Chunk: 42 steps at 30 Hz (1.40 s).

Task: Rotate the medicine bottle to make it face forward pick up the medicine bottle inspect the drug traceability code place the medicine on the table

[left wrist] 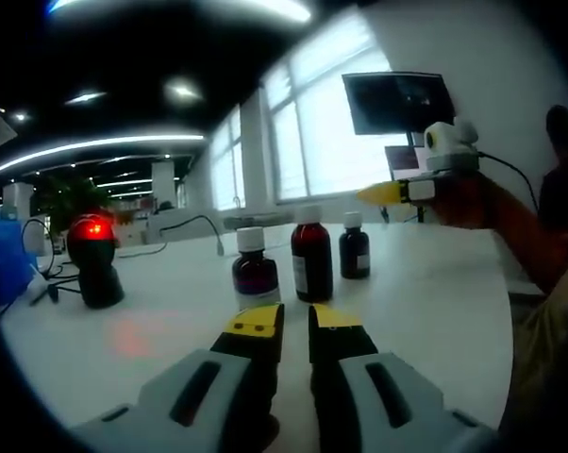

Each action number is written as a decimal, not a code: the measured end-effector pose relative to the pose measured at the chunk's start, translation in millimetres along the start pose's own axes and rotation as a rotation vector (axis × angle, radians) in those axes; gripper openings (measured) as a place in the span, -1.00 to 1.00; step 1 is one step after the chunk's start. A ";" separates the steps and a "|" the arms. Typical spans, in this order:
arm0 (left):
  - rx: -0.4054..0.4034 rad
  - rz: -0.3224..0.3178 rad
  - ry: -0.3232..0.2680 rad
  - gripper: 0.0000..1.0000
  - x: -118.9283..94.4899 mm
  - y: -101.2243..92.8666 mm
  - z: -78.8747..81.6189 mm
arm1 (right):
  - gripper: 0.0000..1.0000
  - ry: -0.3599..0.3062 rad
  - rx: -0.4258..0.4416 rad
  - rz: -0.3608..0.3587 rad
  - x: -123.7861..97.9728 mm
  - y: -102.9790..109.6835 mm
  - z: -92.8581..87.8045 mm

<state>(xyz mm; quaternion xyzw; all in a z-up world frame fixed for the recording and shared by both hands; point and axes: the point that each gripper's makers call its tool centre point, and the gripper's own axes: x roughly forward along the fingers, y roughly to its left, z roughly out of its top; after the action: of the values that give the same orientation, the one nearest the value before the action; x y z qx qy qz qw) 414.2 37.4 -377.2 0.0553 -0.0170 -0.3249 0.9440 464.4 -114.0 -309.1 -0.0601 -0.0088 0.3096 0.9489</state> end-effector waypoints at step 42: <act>0.012 -0.021 -0.015 -0.93 -1.5 -5.2 2.8 | -0.58 0.070 -0.005 0.071 54.1 29.1 0.1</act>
<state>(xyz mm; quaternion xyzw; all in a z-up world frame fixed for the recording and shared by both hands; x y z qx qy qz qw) 409.7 34.0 -375.0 0.0589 -0.0254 -0.3350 0.9400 491.1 -58.8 -313.6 -0.0736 0.0257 0.3409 0.9369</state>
